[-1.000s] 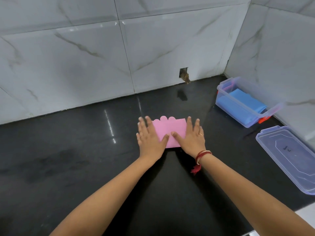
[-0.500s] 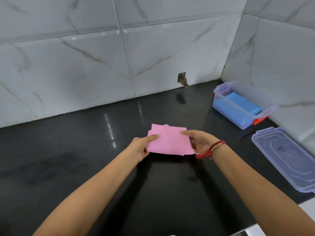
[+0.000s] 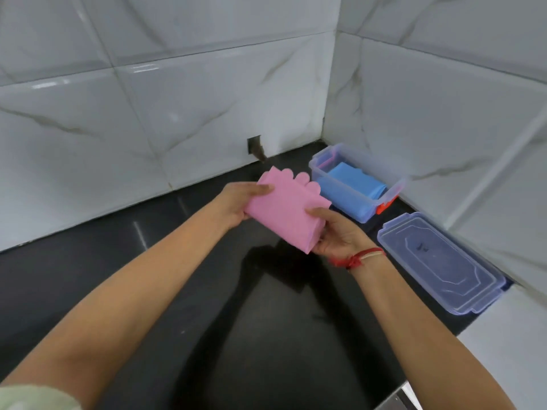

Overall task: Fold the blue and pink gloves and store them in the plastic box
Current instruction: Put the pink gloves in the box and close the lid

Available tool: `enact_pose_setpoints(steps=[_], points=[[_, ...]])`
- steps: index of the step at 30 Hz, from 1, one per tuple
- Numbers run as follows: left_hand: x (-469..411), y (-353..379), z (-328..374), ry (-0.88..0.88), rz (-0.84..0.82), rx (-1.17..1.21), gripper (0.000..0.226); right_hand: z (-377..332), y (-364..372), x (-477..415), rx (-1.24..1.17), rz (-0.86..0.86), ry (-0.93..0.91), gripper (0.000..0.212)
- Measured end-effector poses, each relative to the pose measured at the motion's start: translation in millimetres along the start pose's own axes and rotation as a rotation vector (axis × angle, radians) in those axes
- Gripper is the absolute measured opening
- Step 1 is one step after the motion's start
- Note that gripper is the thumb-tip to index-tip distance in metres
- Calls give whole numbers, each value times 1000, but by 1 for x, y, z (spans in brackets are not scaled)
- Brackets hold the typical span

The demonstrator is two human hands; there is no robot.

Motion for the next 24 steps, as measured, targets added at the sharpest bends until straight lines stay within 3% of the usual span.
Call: enact_pose_setpoints(steps=[4, 8, 12, 17, 20, 24], points=[[-26, 72, 38, 59, -120, -34, 40, -73, -15, 4, 10, 57, -226, 19], [-48, 131, 63, 114, -169, -86, 45, -137, -29, 7, 149, 193, -350, 8], [-75, 164, 71, 205, -156, -254, 50, -176, -41, -4, 268, 332, -400, 13], [-107, 179, 63, 283, -139, -534, 38, -191, -54, -31, 553, 471, -396, 20], [-113, 187, 63, 375, -128, -712, 13, -194, -60, -39, 648, 489, -344, 19], [-119, 201, 65, 583, -120, -1046, 44, -199, -62, -45, 884, 511, -361, 19]])
Point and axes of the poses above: each hand's wrist, its own x-axis away from the middle knuckle, its own y-axis out of the palm, z = x × y, the point moved 7 cm from there along -x, towards the middle knuckle, and after that the axes turned 8 degrees about z, right-handed, at the moved point
